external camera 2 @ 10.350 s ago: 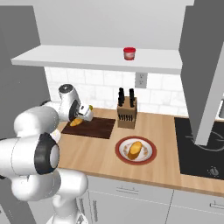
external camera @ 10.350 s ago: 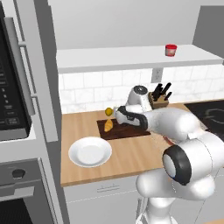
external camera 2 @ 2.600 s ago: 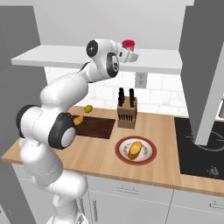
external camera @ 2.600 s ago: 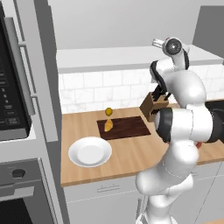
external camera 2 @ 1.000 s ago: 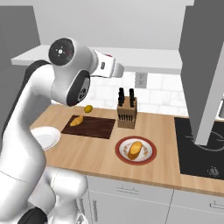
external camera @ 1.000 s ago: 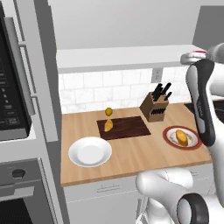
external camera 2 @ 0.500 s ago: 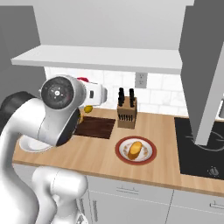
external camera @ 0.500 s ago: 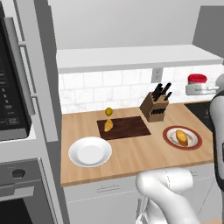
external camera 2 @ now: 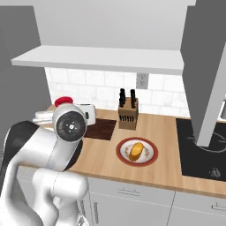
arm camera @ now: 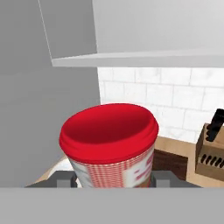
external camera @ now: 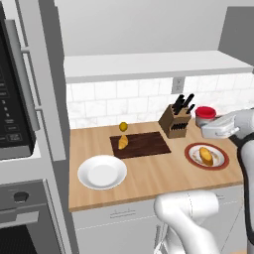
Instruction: From the different types of pastries on the counter, select a croissant and place it on the cutting board. Then retrieve a jar of jam from the cabinet and place it alongside the croissant on the cutting board.
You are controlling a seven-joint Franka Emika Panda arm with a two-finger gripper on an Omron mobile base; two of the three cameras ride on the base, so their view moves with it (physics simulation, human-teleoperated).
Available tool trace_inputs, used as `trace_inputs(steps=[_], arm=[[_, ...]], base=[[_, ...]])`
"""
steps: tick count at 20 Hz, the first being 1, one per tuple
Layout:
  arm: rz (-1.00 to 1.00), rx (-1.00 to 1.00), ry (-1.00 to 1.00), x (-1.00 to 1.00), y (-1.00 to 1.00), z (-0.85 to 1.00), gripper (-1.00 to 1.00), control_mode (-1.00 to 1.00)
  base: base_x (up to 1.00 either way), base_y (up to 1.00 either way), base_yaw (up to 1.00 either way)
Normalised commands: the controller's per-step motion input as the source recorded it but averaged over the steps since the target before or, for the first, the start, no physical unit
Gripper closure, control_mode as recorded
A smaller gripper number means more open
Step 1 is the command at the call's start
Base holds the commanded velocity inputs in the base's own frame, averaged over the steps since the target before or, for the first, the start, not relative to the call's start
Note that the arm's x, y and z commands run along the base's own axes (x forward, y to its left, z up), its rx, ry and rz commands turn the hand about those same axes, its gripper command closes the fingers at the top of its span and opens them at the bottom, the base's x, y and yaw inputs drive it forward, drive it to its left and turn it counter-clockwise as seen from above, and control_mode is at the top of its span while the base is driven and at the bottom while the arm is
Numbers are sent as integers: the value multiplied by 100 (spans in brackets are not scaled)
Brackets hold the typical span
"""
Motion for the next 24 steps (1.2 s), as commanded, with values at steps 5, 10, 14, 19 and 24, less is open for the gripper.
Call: trace_inputs(steps=[5,10,14,19,24], arm=[[10,0,4,54,-1,-36,100,-100],[7,2,3,34,0,-81,100,-100],[9,3,-11,19,4,-86,100,-100],[4,0,-10,43,22,-32,100,-100],[0,0,1,69,41,-39,100,-100]], base=[[0,0,0],[0,0,0],[0,0,0],[0,0,0],[0,0,0]])
